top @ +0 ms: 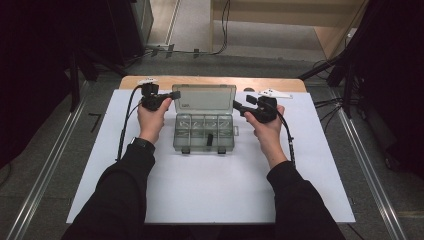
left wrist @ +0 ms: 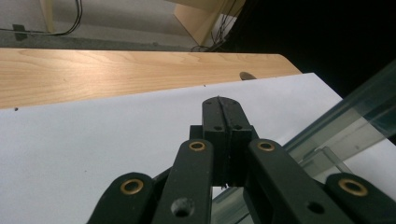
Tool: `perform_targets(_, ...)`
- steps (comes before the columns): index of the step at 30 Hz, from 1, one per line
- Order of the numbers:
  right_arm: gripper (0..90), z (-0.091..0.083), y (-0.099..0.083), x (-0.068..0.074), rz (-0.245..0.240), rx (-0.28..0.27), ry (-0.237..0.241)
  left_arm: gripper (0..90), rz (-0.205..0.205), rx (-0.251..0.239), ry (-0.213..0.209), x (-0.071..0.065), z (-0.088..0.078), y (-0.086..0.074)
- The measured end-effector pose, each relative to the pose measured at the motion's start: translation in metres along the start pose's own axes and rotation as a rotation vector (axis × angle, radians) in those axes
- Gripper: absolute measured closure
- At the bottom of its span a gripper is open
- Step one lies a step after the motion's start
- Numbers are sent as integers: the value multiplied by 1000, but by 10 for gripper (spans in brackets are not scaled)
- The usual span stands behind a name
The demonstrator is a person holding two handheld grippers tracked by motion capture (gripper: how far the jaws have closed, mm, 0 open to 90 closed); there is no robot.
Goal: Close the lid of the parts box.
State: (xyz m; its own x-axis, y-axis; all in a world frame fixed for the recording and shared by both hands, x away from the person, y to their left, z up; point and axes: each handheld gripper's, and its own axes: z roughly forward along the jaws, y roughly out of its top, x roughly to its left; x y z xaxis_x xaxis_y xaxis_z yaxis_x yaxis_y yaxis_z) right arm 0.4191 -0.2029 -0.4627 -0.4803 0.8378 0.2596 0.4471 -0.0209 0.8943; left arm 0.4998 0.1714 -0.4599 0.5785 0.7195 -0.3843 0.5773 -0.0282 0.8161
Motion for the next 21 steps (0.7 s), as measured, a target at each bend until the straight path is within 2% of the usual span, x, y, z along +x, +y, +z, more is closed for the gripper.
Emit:
perform_targets(2,294,-2,-2,-5,11,-8,3,900,2,-1,2,-1,0,-1)
perform_targets(4,339,-4,-2,-8,19,-7,-7,900,6,1,2,-1,1,-2)
perform_targets(7,477,-3,-1,-11,41,-1,-19,900,6,2,1,-2,1,-4)
perform_targets(10,594,0,2,-10,59,16,-30,900,9,3,4,-3,1,-5)
perform_targets(14,704,6,6,-5,66,29,-30,900,15,9,10,-5,0,-6)
perform_targets(21,816,14,9,5,74,46,-39,900,22,7,10,-7,-3,-10)
